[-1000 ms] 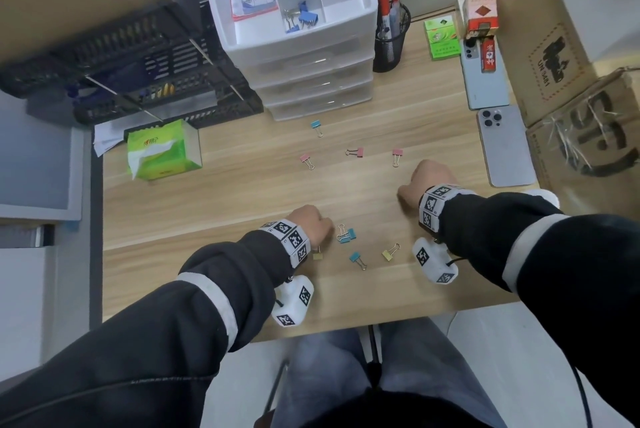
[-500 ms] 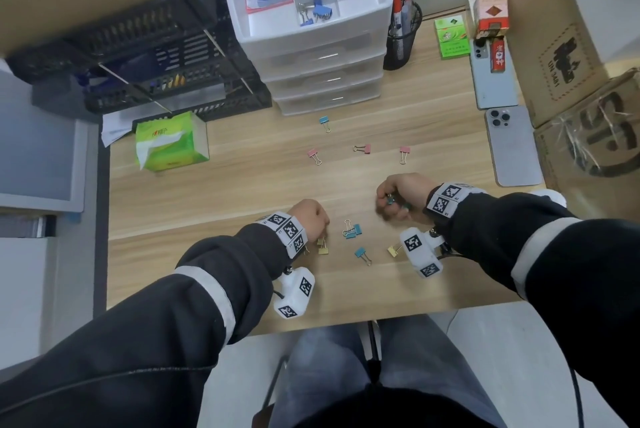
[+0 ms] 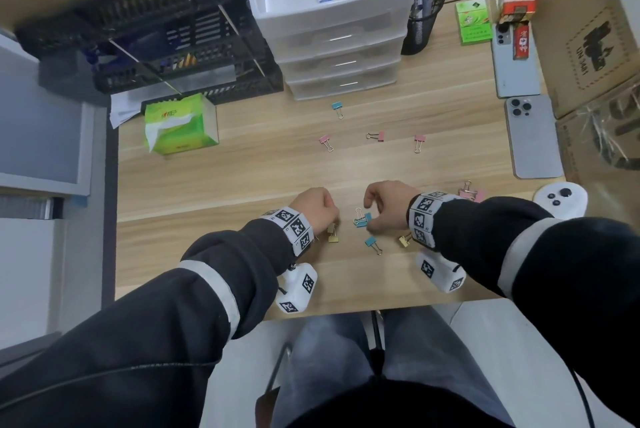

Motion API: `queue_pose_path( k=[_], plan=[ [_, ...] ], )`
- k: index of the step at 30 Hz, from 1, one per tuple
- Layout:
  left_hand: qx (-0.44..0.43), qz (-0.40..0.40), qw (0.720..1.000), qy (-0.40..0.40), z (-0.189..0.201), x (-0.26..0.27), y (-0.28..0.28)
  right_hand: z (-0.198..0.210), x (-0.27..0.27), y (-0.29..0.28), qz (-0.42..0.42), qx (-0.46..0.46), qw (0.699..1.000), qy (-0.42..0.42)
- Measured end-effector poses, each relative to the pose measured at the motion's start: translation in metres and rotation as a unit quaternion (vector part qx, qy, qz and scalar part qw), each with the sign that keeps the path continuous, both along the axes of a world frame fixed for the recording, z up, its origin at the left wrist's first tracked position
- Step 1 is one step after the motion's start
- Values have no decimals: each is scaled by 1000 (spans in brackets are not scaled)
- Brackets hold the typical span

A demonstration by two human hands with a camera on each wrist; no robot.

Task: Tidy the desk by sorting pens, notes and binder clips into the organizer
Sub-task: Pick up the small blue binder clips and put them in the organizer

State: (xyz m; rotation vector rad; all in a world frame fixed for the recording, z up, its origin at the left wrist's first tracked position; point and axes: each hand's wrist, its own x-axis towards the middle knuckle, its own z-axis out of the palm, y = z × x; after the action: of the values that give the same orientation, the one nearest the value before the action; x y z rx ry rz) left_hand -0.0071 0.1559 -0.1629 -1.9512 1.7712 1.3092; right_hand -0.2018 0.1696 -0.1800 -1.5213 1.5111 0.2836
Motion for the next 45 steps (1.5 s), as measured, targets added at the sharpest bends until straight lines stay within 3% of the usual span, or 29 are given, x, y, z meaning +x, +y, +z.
queue_pose_path(
  k=[5,8,13,15,18,20,26,30,34,40,45],
  plan=[
    [6,-50,999,-11,-4,-1,5,-6,3,2,46,-63,996,31],
    [-4,-82,997,-12,-7,-3,6,-7,-1,1,47,-37,998,30],
    [-40,-206,978,-8,-6,-15,6,4,-25,3,-126,45,990,-55],
    [-57,-255,965,-11,-8,-21,5,3,-37,4,-226,130,955,-144],
    [-74,-317,945,-36,-13,-29,4,-5,-52,7,-358,225,862,-281],
    [-87,-337,936,-47,-16,-31,3,-7,-59,9,-365,222,851,-305],
    [-110,-389,913,-55,-23,-39,-1,4,-67,13,-348,227,856,-308],
    [-105,-406,905,-66,-18,-44,1,10,-66,16,-323,208,881,-276],
    [-62,-342,932,-103,-15,-45,4,10,-57,18,-236,134,945,-182],
    [-13,-307,946,-106,-13,-34,1,7,-40,17,-210,111,959,-156],
    [-4,-244,967,-78,-3,-15,-5,11,-19,15,-44,64,995,-58]
  ],
)
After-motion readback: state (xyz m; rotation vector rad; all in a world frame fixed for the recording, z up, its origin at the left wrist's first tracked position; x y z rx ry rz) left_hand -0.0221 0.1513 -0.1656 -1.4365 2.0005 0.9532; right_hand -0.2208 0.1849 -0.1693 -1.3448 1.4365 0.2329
